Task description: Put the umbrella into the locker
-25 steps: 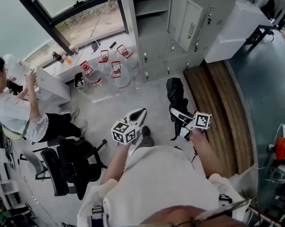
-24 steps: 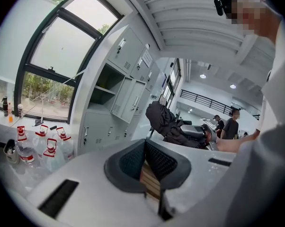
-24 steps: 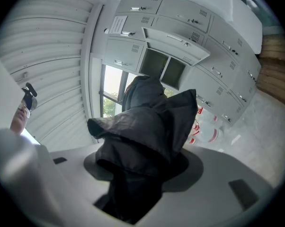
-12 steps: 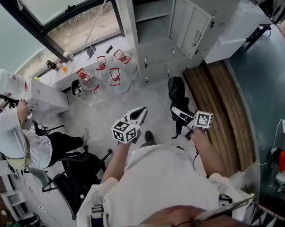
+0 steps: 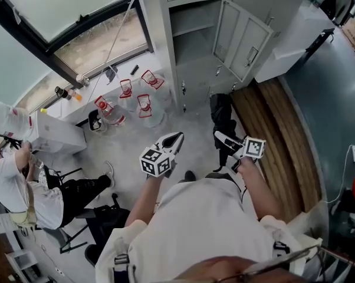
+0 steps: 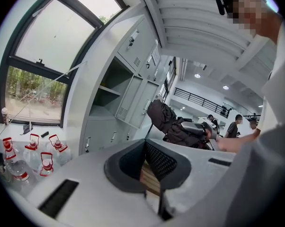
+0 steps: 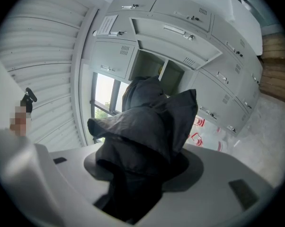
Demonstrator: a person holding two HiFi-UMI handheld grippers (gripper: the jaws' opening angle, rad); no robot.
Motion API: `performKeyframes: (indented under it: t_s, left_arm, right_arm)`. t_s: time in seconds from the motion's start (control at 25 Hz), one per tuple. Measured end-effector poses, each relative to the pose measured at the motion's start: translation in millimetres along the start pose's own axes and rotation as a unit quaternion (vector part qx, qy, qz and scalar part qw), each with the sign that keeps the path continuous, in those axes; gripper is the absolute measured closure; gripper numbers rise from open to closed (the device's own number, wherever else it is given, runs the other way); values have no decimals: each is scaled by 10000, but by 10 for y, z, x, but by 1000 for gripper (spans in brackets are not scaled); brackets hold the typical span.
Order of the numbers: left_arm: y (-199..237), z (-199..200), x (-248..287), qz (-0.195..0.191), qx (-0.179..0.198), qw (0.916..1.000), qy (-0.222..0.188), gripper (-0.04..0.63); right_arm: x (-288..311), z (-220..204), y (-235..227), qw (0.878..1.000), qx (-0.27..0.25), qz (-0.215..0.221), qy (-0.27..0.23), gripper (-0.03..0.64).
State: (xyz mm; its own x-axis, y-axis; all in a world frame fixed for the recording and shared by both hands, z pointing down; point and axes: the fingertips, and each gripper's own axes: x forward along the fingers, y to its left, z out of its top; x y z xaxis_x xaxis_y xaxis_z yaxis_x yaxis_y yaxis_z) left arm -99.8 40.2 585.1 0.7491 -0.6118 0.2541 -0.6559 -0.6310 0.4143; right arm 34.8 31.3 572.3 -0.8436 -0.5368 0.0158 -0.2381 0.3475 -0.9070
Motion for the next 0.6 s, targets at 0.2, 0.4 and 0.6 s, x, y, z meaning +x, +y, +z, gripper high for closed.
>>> performKeyframes:
  t_s: [0.2, 0.4, 0.6]
  left_arm:
    - [101, 79, 89, -64, -41, 10000, 43, 592]
    - [224, 109, 186, 2, -78, 9999, 91, 592]
    - [391, 212, 387, 206, -95, 9997, 79, 592]
  right_arm:
    - [133, 111, -72, 9999, 56, -117, 38, 367]
    - [241, 237, -141, 9999, 108, -70, 94, 367]
    - [362, 469, -262, 9995, 98, 93, 276, 368]
